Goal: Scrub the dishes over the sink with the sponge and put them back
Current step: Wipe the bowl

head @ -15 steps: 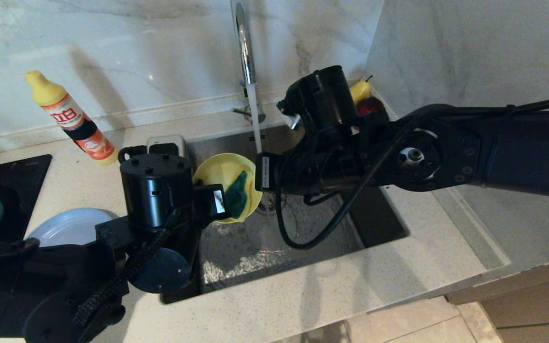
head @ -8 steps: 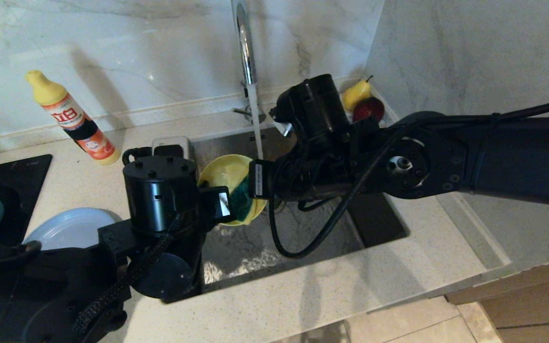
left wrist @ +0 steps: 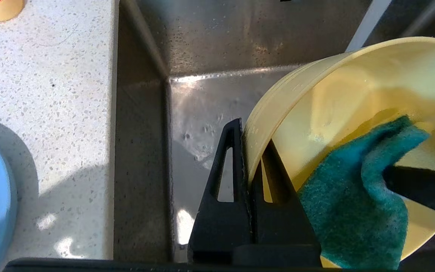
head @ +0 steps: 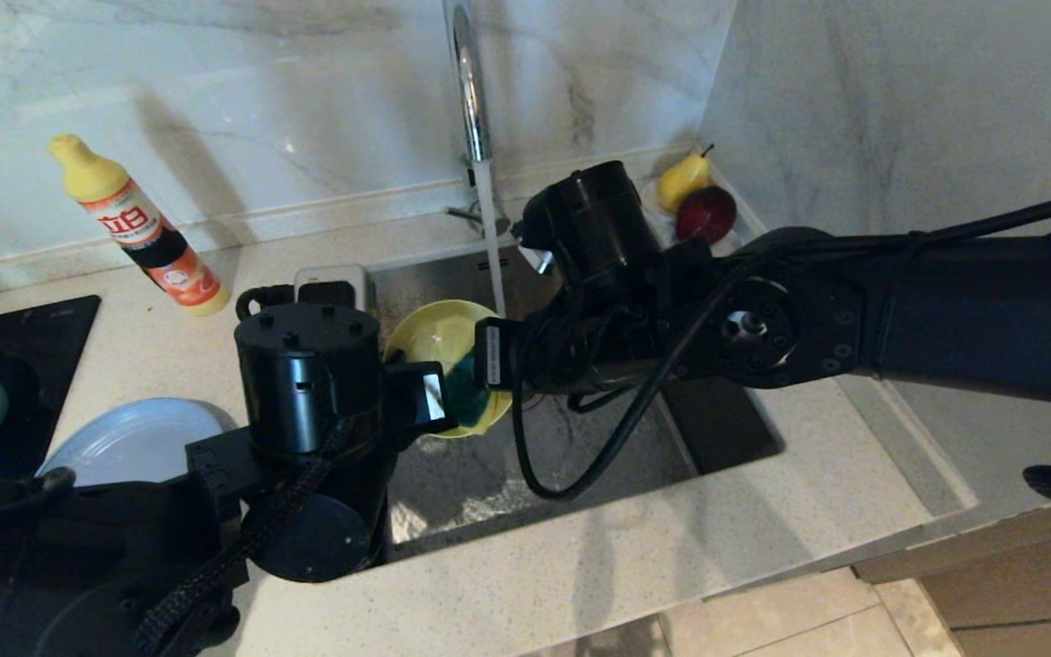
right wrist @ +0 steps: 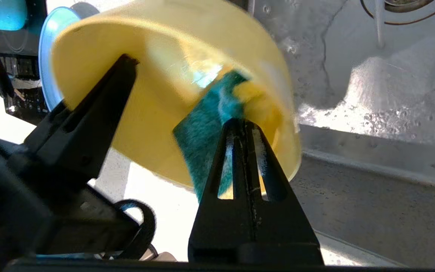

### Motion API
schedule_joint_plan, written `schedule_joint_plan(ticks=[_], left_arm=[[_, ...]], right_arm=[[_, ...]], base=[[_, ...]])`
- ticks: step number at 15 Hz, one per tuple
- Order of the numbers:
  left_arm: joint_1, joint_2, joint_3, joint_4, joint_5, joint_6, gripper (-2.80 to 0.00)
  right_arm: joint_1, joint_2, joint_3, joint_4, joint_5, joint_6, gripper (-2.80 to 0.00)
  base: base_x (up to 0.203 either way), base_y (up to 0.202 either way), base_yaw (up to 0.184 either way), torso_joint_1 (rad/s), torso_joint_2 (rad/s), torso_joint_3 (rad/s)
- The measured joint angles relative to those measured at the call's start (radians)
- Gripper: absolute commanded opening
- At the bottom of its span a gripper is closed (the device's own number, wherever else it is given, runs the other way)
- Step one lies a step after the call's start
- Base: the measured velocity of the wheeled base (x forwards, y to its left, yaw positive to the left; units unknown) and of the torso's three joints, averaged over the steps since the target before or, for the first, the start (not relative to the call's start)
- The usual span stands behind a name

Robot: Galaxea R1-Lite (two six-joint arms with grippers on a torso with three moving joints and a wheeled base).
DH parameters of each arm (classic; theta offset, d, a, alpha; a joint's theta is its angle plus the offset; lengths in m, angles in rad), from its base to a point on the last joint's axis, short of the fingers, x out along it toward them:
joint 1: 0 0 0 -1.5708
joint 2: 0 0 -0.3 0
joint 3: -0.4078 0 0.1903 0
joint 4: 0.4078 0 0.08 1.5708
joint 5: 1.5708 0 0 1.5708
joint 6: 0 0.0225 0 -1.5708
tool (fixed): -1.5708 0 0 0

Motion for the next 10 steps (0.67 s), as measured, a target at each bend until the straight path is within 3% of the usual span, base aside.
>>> schedule_joint_plan(ticks=[6,7,10], left_arm=[[-0.001,-0.016,-0.007,0.005,-0.005,0.001,-2.80],[-0.001,-0.020,-0.007,0.005,-0.006,0.002,-2.80],[-0.001,-0.032,-0.005,0.011,-0.008,0.002,-2.80]], right_arm=[[0.002,0.001,-0.002,0.014,0.018,-0.001,-2.80],[0.003,0.002,-0.001,0.014,0.018,-0.002,0.00],[0.004,0.005,0.000,0.011,0.020,-0.004,0.00]], base=[[0.000,0.000,0.000,0.000,0.00,0.000],[0.000,0.000,0.000,0.000,0.00,0.000],[0.000,0.000,0.000,0.000,0.00,0.000]])
